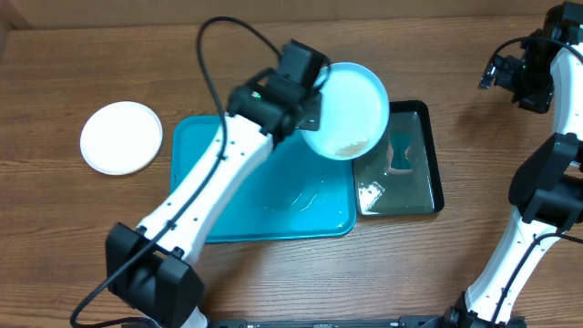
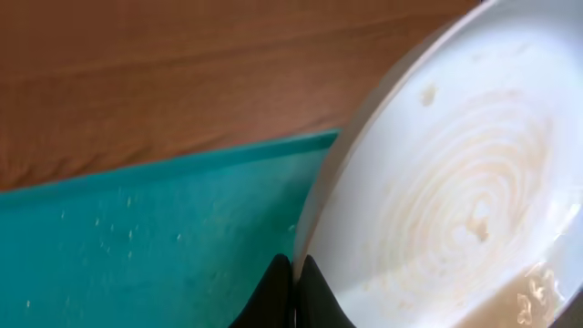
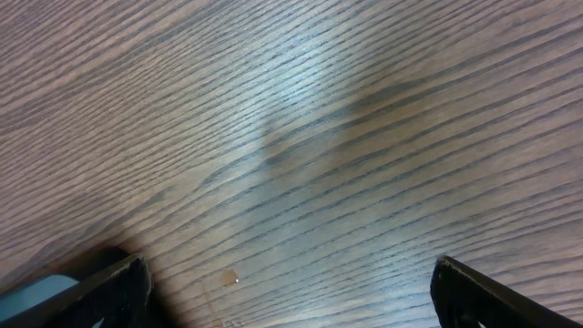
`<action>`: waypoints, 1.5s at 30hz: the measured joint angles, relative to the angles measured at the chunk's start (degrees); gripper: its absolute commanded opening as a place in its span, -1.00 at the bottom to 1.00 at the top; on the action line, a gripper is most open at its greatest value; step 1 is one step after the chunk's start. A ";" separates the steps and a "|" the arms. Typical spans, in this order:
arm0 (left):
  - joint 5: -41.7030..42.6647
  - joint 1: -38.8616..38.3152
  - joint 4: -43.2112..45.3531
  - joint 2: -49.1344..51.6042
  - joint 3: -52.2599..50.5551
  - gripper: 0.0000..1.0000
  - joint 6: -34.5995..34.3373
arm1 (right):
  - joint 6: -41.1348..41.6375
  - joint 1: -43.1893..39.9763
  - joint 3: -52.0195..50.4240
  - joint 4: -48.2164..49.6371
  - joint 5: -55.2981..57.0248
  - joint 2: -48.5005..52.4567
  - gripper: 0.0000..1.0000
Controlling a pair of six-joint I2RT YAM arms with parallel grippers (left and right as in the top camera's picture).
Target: Clean dirty plates on tray and stack at the side
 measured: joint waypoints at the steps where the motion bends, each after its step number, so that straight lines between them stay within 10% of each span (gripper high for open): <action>1: -1.40 -1.29 1.11 0.00 0.00 -0.92 0.15 | -0.02 0.00 0.00 0.02 0.02 0.00 1.00; 27: -27.02 -18.40 8.61 0.00 0.04 -0.92 15.37 | 0.02 0.00 0.00 -0.02 0.00 0.00 1.00; 45: -46.90 -31.19 23.61 0.00 0.07 -0.92 40.00 | -0.04 0.00 0.00 0.00 0.02 0.00 1.00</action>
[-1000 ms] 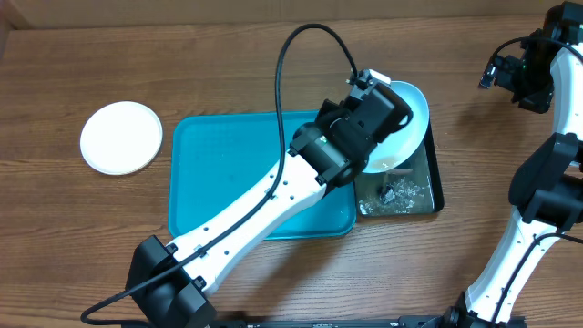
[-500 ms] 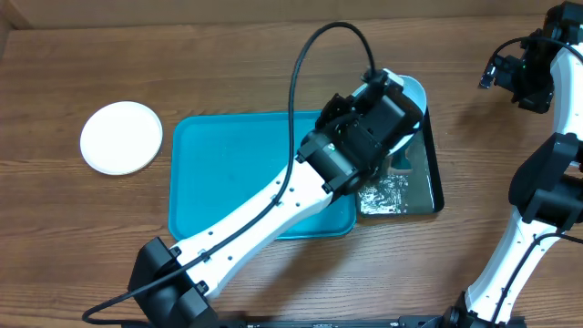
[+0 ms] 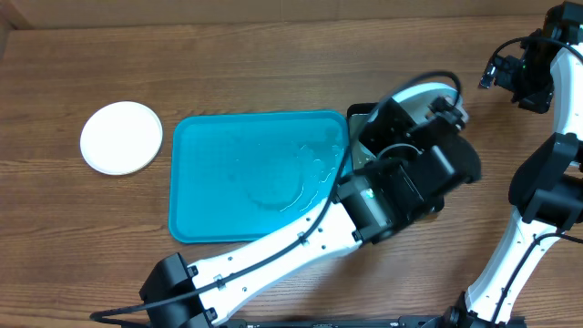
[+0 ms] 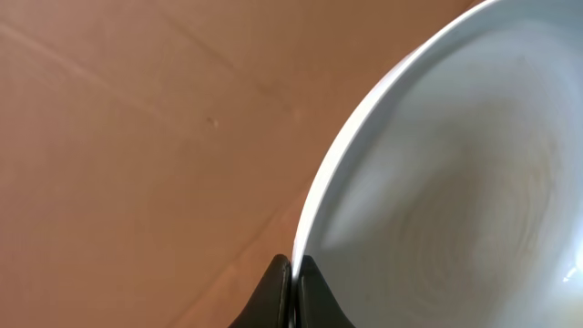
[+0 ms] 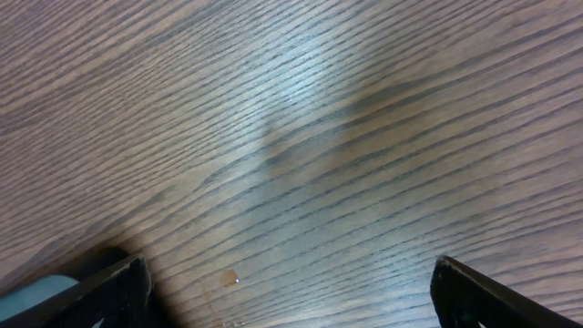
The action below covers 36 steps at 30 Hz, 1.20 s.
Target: Clean dirty plates on tray and stack at the side
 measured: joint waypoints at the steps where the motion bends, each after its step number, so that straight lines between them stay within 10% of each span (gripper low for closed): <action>1: -0.52 -0.59 0.63 0.00 0.00 -0.92 0.81 | 0.04 0.00 0.00 -0.02 -0.02 0.00 1.00; 21: -2.38 -1.51 2.67 0.00 0.00 -0.92 1.16 | 0.02 0.00 0.00 0.02 -0.02 0.00 1.00; 28: 3.65 2.47 -9.05 0.00 0.15 -0.92 -13.33 | 0.02 0.00 0.00 0.00 -0.04 0.00 1.00; 36: 29.07 15.89 -15.56 0.00 -0.61 -0.92 -33.92 | 0.04 0.00 0.00 0.00 0.00 0.00 1.00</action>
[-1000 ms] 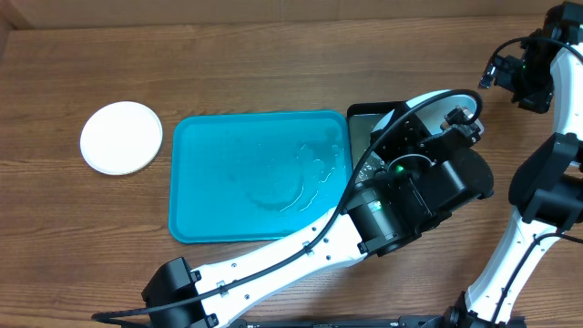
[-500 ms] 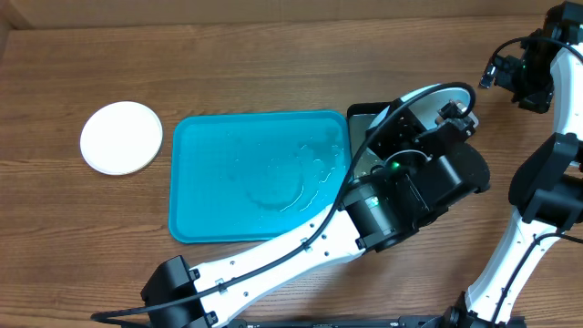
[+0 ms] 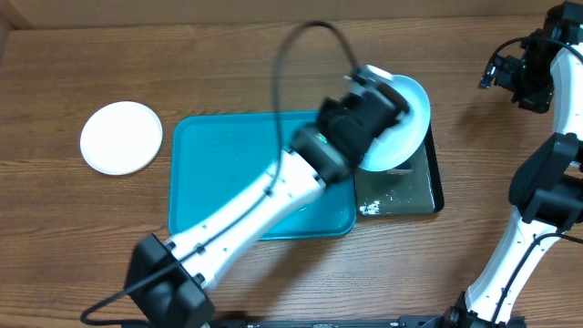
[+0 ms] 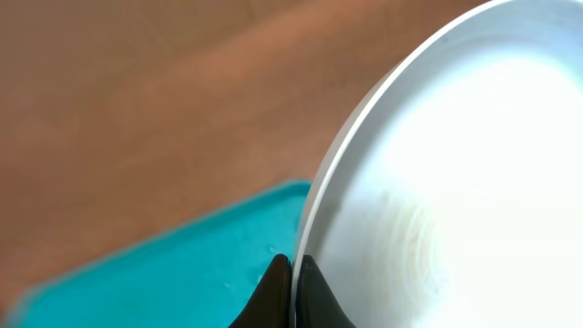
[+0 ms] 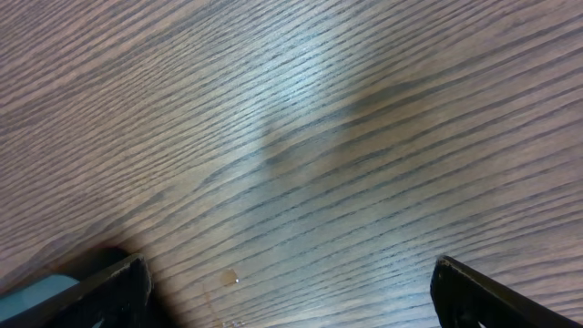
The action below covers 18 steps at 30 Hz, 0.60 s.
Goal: Clean dirty plates on tray and stack at the side
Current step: 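Carry the light-blue plate leftward over the tray to the plate stack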
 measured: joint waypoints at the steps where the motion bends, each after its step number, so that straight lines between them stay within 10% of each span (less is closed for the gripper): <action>1: 4.33 2.36 -0.20 0.00 -0.50 -0.92 -1.40 | -0.02 0.00 0.00 0.04 -0.02 0.00 1.00; 11: 43.76 26.18 -7.61 2.71 -2.12 -0.92 -6.32 | 0.00 0.00 0.00 0.00 -0.02 0.00 1.00; 18: 54.69 40.30 -14.23 6.43 -2.23 -0.92 -6.38 | -0.02 0.00 0.00 0.02 0.00 0.00 1.00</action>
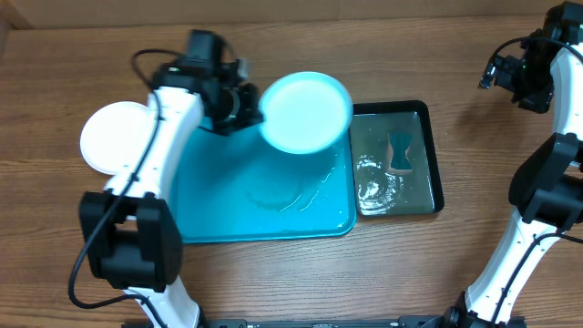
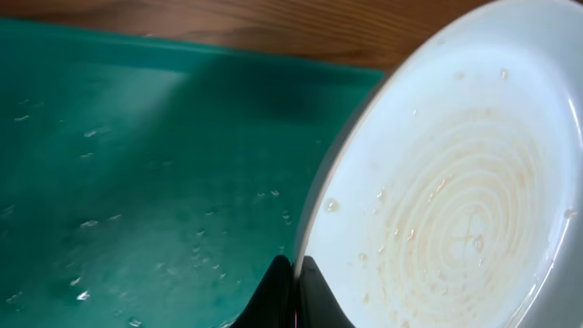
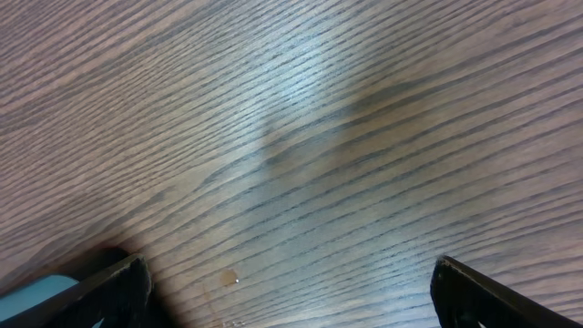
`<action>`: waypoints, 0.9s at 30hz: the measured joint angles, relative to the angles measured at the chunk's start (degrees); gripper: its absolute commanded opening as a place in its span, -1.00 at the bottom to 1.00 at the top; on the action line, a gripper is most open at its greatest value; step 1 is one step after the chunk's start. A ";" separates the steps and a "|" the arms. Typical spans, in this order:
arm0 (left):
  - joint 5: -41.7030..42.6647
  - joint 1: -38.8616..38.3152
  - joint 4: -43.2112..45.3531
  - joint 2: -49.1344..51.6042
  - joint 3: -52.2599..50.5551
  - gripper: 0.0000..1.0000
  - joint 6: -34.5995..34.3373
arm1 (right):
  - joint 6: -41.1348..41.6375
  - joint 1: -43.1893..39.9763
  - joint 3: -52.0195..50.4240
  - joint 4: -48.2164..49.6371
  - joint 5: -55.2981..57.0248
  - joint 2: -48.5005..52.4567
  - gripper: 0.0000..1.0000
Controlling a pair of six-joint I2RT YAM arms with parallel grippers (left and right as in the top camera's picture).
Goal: Clean dirty plates on tray and stack at the side
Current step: 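Carry the light-blue plate leftward over the tray to the plate stack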
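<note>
My left gripper (image 2: 293, 282) is shut on the rim of a white plate (image 1: 305, 111), held above the right part of the teal tray (image 1: 219, 200). In the left wrist view the plate (image 2: 455, 210) shows pale brownish rings and water drops. A second white plate (image 1: 111, 138) lies on the table left of the tray, partly under my left arm. My right gripper (image 3: 287, 292) is open over bare wood at the far right, away from everything.
A black basin (image 1: 435, 173) of water with a blue sponge (image 1: 399, 151) stands right of the tray. The tray holds wet streaks and drops. The right arm (image 1: 537, 182) stands along the table's right edge.
My left arm has swung from over the black basin to the left, and the plate now hangs over the tray's upper right corner. The right gripper has not moved.
First the left gripper held the dirty plate tilted at the basin's edge, with food bits on it. Then the arm covered the basin. After that the plate was over the basin looking cleaner, and now it is above the tray, wet with faint rings.
</note>
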 measured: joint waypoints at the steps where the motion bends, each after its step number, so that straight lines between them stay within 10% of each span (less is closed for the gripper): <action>1: 0.66 2.19 -0.66 0.26 0.00 -0.92 0.00 | 0.02 0.00 0.00 -0.04 0.00 0.00 1.00; 27: -28.20 37.03 -5.29 0.61 0.00 -0.92 -1.73 | 0.02 0.02 0.00 -0.02 0.00 0.00 1.00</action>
